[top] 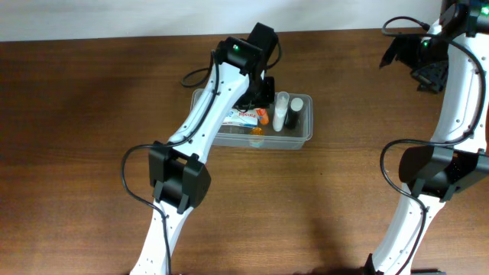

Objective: Pack container

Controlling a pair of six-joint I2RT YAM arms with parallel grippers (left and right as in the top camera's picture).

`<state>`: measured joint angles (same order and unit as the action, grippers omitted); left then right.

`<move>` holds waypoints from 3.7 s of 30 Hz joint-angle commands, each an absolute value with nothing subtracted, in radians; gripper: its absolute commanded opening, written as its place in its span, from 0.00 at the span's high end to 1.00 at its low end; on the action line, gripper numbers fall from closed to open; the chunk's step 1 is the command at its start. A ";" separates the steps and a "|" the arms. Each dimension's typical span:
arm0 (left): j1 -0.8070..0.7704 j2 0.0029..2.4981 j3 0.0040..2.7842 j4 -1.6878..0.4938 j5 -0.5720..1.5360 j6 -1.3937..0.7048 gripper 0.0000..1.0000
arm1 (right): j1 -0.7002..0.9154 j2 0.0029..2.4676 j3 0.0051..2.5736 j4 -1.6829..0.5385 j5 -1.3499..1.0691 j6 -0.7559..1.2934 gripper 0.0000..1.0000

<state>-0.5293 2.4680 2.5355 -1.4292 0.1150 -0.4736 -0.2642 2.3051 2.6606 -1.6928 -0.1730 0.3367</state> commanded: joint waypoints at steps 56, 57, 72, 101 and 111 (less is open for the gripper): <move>-0.522 2.491 3.001 -1.586 0.107 -0.481 0.01 | -0.265 2.296 2.655 -1.698 -0.160 0.338 0.02; -0.519 2.487 3.031 -1.605 0.101 -0.481 0.01 | -0.265 2.296 2.655 -1.698 -0.160 0.338 0.02; -0.422 2.209 3.129 -1.688 0.090 -0.329 0.01 | -0.265 2.296 2.655 -1.698 -0.160 0.338 0.02; -0.423 0.984 1.888 -1.687 -0.049 -0.426 0.01 | -0.265 2.296 2.655 -1.698 -0.160 0.338 0.02; -0.422 0.892 1.888 -1.687 -0.049 -0.426 0.01 | -0.265 2.296 2.655 -1.698 -0.160 0.338 0.02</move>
